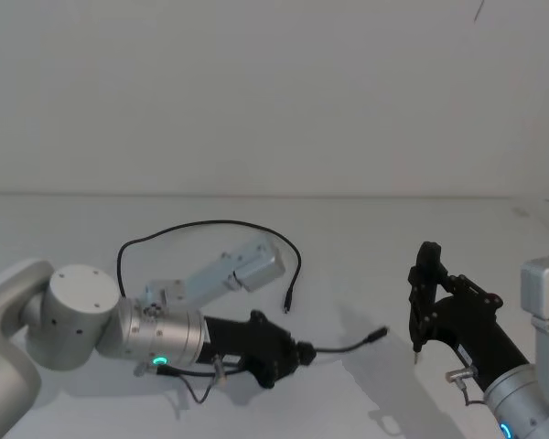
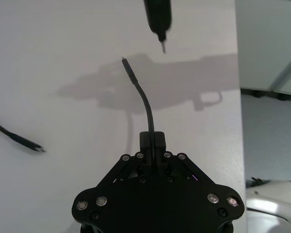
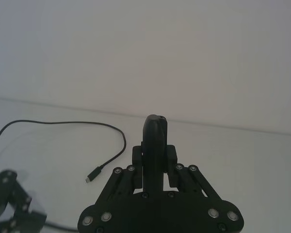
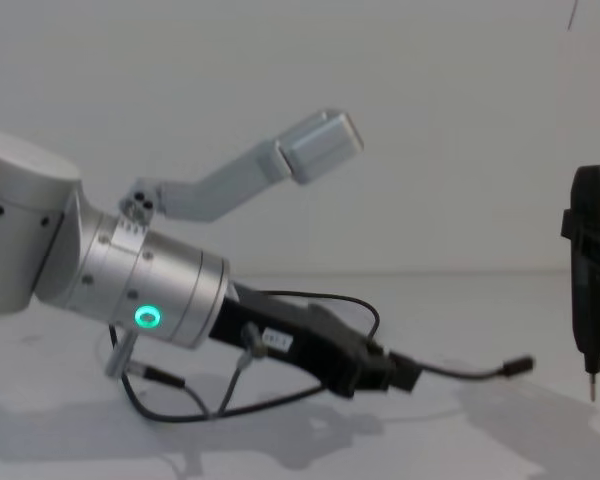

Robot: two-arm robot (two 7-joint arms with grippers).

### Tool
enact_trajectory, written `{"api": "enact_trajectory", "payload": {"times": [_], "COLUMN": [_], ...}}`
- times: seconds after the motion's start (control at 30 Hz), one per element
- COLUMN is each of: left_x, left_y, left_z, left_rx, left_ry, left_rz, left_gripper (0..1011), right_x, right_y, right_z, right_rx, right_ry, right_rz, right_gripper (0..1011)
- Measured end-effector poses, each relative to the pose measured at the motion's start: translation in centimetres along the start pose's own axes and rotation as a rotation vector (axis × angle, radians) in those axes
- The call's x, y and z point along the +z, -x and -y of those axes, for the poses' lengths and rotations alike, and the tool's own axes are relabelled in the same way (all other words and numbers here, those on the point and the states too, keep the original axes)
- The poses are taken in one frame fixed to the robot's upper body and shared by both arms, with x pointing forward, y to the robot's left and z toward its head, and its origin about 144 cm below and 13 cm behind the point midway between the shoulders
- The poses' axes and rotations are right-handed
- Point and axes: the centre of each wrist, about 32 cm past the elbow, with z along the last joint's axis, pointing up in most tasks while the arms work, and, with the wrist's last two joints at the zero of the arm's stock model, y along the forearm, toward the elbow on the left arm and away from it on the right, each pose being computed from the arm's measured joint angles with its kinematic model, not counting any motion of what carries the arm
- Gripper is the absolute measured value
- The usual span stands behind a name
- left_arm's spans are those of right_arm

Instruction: Pick up the data cable with the one hand.

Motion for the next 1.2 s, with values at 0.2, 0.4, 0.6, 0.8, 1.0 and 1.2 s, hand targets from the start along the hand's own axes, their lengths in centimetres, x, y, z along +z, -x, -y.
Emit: {"api": "enact_trajectory", "payload": {"times": [0.2, 0.4, 0.6, 0.8, 1.0, 1.2], "left_x": [1.4, 2.1, 2.3, 2.3, 2.2, 2.2], "left_y": [-0.3, -0.4, -0.1, 0.1, 0.3, 0.4], "left_z": [-0.9, -1.5, -2.1, -2.5, -2.7, -2.8], "left_rx": [0.053, 0.078, 0.092, 0.095, 0.095, 0.095], "left_ry": [0.040, 0.065, 0.082, 0.091, 0.096, 0.099], "left_rz": [0.037, 0.049, 0.045, 0.035, 0.030, 0.027], "left_gripper": [44, 44, 44, 44, 44, 44], "right_x": [0.0, 0.0, 0.0, 0.2, 0.8, 1.3], "right_y": [0.0, 0.0, 0.0, 0.1, 0.5, 0.9], "right_z": [0.0, 0.0, 0.0, -0.2, -1.0, -2.0], "right_rx": [0.000, 0.000, 0.000, -0.003, -0.007, -0.010], "right_ry": [0.000, 0.000, 0.000, -0.017, -0.069, -0.117], "right_rz": [0.000, 0.000, -0.001, -0.008, -0.027, -0.051], "right_gripper": [279, 279, 279, 279, 279, 279]}}
